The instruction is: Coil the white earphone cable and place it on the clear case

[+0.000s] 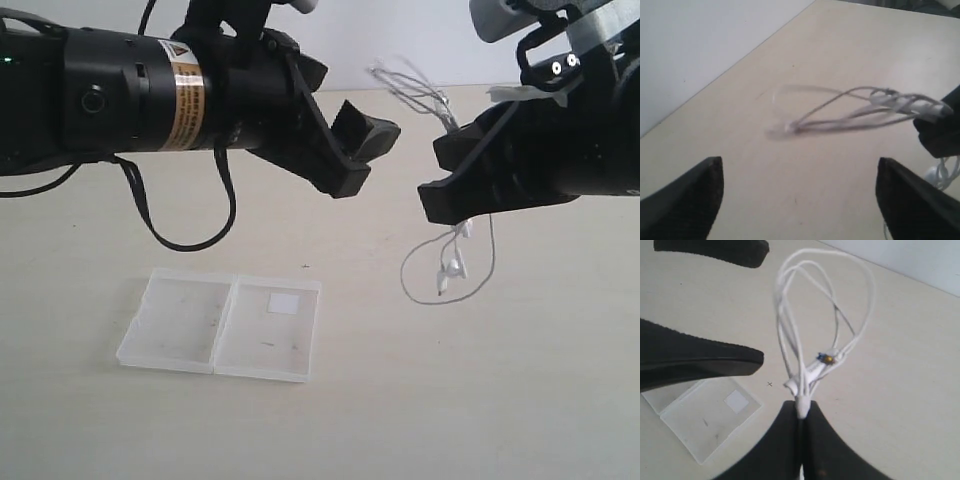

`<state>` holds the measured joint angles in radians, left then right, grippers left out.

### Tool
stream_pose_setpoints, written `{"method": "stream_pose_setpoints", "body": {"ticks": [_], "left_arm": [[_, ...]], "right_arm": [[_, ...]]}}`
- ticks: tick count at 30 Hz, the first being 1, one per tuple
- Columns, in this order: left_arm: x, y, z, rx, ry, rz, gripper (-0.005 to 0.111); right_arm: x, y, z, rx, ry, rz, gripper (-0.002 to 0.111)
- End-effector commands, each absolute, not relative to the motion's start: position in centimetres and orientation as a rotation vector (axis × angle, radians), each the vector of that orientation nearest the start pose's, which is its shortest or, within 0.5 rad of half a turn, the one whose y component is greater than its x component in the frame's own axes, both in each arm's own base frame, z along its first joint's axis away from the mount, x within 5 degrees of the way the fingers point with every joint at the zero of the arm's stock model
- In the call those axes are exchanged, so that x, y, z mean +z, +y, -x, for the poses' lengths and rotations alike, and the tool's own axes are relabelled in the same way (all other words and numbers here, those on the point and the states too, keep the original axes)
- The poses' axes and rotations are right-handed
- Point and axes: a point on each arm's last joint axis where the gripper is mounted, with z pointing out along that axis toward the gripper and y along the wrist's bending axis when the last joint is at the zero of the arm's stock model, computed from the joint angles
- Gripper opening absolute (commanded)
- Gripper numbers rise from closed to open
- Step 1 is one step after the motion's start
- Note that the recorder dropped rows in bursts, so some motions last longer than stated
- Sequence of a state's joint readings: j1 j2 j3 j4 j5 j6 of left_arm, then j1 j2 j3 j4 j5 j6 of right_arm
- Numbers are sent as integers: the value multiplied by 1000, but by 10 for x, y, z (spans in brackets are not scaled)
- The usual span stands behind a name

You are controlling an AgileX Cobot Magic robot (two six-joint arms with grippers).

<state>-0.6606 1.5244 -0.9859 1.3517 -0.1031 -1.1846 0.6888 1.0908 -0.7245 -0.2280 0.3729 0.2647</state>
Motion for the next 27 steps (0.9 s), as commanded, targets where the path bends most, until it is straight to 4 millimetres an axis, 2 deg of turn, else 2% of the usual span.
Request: {"method": "stream_pose_setpoints", "body": {"ticks": [1, 6, 10, 13, 16, 21, 27], "left_arm": [[288, -213, -262, -405, 1803, -866, 79], [294, -210, -260, -373, 1782, -865, 79], [307, -198, -259, -250, 1753, -845, 79], [313, -195, -257, -120, 1657, -968, 79], [313, -196, -257, -43, 1583, -1077, 79], [314, -188, -263, 71, 1596, -1026, 79], [304, -176, -265, 210, 1642, -992, 79]], "right_arm": [[294, 135, -178, 313, 2113, 647, 0], [291, 132, -177, 281, 2162, 654, 0], [297, 131, -177, 234, 2172, 702, 0], [305, 130, -178, 197, 2177, 739, 0], [307, 131, -179, 148, 2208, 813, 0], [293, 149, -184, 176, 2293, 1078, 0], [300, 153, -190, 191, 2263, 1121, 0]]}}
